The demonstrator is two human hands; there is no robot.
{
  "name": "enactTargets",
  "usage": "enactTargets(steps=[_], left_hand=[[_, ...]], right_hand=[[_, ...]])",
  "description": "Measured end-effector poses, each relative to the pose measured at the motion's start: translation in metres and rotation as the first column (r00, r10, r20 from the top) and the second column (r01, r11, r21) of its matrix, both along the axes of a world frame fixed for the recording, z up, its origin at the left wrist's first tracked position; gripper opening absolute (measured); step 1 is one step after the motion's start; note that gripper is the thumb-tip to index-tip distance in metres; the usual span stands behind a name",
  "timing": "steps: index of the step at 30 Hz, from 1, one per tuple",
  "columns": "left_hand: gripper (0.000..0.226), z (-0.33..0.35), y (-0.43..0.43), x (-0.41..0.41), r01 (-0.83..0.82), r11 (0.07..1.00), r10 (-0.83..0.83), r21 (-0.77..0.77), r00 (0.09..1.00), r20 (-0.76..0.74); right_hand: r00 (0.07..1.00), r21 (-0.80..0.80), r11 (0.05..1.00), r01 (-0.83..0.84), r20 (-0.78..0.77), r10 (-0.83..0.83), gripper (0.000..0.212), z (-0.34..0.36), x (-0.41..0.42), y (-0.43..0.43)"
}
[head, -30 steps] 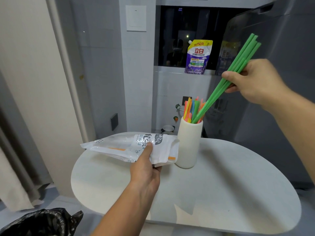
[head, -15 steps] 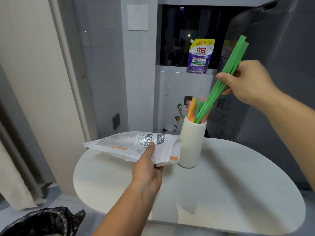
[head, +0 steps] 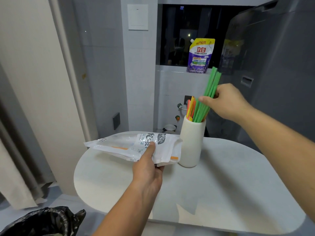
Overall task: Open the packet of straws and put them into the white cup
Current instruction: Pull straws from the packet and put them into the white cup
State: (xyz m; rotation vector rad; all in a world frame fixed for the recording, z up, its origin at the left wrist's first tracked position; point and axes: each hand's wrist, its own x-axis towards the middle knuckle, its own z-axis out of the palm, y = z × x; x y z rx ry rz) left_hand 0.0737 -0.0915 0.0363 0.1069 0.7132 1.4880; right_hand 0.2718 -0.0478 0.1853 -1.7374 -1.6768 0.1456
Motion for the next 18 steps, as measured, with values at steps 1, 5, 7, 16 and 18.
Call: enactTargets(steps=[1, 5, 7, 16, 18], left_hand=[[0.045, 0.0, 0.0, 0.0, -0.002, 1.0, 0.002, -0.002, 1.0, 0.003], [0.044, 0.0, 0.001, -0.001, 0.006, 1.0, -0.006, -0.001, 1.0, 0.011], [0.044, 0.0, 0.001, 0.0, 0.012, 1.0, -0.012, -0.005, 1.0, 0.009], [0.043, 0.0, -0.001, 0.001, 0.019, 1.0, -0.019, 0.008, 1.0, 0.002], [0.044, 0.0, 0.0, 0.0, 0.021, 1.0, -0.021, 0.01, 1.0, 0.003]], right_hand=[[1.0, -0.009, 1.0, -0.002, -0.007, 0.002, 0.035, -0.004, -0.001, 0.0], [0.999, 0.062, 0.998, 0.02, -0.052, -0.017, 0.068, -0.014, 0.0, 0.002], [0.997, 0.18, 0.983, -0.024, -0.069, 0.037, 0.084, -0.013, -0.002, -0.001], [0.972, 0.111, 0.985, -0.134, 0.206, 0.109, 0.068, -0.011, -0.015, 0.005], [0.934, 0.044, 0.991, -0.123, 0.342, 0.101, 0.064, -0.012, -0.014, 0.008]])
